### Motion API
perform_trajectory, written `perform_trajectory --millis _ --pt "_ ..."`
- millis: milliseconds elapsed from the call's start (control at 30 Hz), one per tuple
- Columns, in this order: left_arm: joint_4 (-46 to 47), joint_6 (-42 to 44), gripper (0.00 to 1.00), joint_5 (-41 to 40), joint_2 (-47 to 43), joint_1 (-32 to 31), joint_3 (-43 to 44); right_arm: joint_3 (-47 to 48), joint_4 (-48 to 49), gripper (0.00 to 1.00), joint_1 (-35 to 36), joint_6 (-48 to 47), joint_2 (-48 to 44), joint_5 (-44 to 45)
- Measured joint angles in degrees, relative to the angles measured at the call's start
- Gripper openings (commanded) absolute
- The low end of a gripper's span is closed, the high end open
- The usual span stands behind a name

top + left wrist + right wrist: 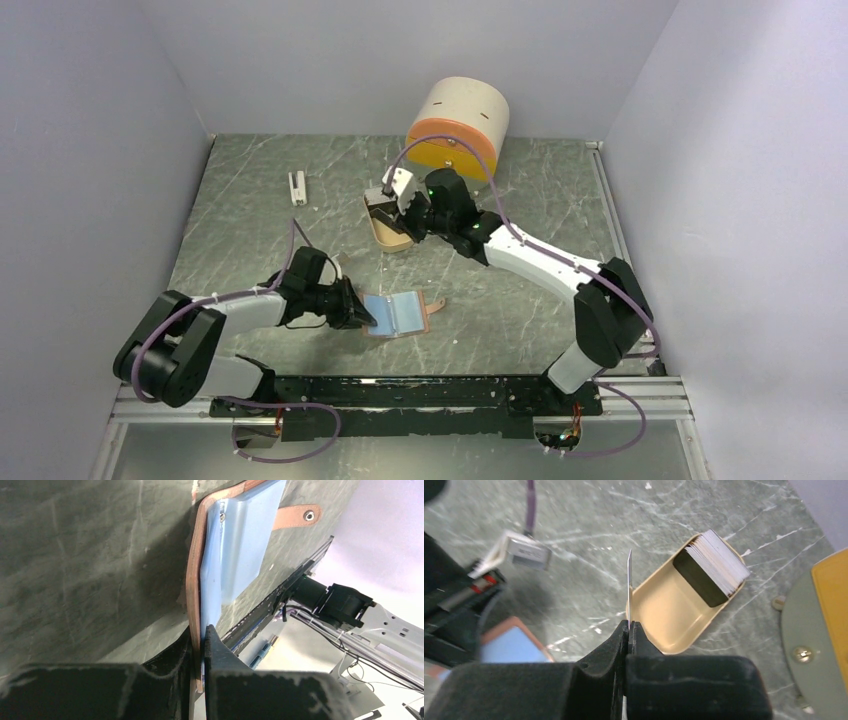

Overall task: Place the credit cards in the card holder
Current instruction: Pick up the credit card from the storage box, then insert the credit card into the card holder.

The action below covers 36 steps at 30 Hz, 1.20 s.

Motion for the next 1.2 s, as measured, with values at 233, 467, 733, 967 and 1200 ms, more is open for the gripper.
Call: perform_trajectory --millis 233,467,733,967,1200 --pt "4.0 -2.1 0.16 2.3 1.6 0.0 0.0 -2.8 -1.0 0.00 0.0 15.8 -6.5 -2.6" --pt "2.4 -1.7 0.28 2.0 2.3 0.0 2.3 -12.7 -0.7 0.00 0.0 32.6 -12.3 -3.2" --pt "-3.3 0.0 0.28 -1.0 0.7 0.0 2.6 -21.6 1.6 0.00 0.0 47.8 -14.5 -3.4" --pt "-6.7 1.0 0.27 -3.5 -0.1 0.0 2.6 -27.8 8.6 0.00 0.0 58.4 -11.8 -5.2" --pt "-9.4 1.6 0.30 -5.1 -2.6 0.3 2.6 -33.1 16.9 0.00 0.0 66.1 -7.8 -7.5"
